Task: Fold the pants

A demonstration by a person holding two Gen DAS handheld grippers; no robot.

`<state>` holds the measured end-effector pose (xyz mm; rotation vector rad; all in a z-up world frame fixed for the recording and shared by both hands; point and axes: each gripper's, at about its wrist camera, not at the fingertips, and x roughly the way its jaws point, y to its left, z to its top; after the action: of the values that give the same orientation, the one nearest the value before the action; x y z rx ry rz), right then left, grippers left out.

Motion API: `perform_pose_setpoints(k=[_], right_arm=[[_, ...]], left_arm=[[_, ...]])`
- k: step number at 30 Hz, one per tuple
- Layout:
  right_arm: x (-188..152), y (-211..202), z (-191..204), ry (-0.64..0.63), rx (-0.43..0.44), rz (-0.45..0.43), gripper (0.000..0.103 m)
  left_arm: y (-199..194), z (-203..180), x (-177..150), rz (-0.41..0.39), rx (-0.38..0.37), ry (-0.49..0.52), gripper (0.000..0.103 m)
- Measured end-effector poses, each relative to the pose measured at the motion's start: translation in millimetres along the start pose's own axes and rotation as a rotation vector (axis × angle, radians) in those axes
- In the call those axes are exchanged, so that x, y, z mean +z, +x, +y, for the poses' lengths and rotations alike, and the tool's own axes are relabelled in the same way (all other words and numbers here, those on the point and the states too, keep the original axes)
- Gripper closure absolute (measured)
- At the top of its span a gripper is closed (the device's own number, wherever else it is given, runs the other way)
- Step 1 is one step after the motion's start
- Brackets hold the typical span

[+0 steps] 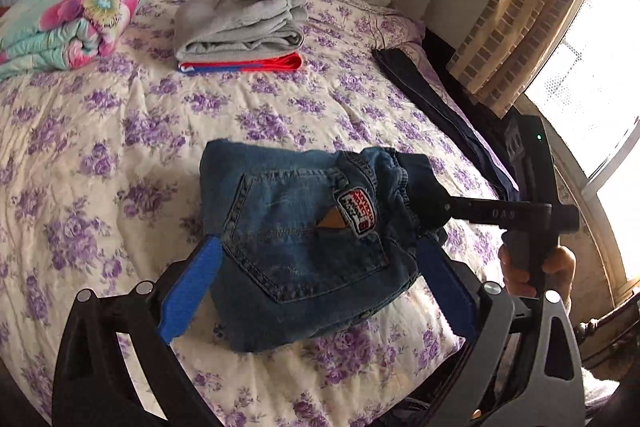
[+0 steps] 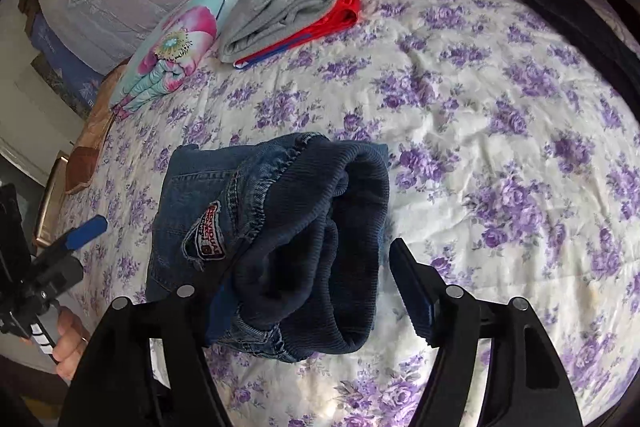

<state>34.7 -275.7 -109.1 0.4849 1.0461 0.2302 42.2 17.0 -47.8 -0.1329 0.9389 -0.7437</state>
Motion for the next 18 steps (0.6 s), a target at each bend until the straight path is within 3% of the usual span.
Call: perform_pose_setpoints(k=[1, 3, 6, 10, 11, 13, 15, 18], right_arm=[[1.8, 1.4, -0.1, -0.014, 0.047, -0.015, 0.062], [7.1, -2.5, 7.7, -0.043, 0.027, -0.055, 0.072], [18.9, -6.7, 21.5, -0.073, -0.015, -0.083, 0.077], [23.4, 15.9, -0.9, -0.025, -0.073, -0.032, 0.073], [21.9, 21.8, -11.6, -0.002, -0.071, -0.018, 0.069], [21.1, 20.1, -22.5, 0.044, -0.061, -0.014, 0.049], [23.9, 12.9, -19.8, 0.044, -0.073, 0.006, 0.045], [31.0, -11.9, 2.8, -0.045, -0.203, -0.034, 0.045]], left_arm=[[10.0, 2.3, -6.9, 0.026, -0.008, -0.015, 0.008], [32.9, 4.9, -15.3, 0.069, -0.006, -0.036, 0.01], [50.3, 1.5, -16.7, 0.051, 0.071, -0.022, 0.014], [61.8, -6.5, -16.6, 0.033, 0.126, 0.013, 0.012], [65.1, -6.8, -18.2, 0.037, 0.132, 0.021, 0.011], [63.2, -7.7, -19.9, 0.035, 0.138, 0.035, 0.011], [52.7, -6.6, -17.3, 0.041, 0.122, 0.036, 0.012], [18.4, 3.5, -12.5, -0.017, 0.112, 0.01, 0.012]])
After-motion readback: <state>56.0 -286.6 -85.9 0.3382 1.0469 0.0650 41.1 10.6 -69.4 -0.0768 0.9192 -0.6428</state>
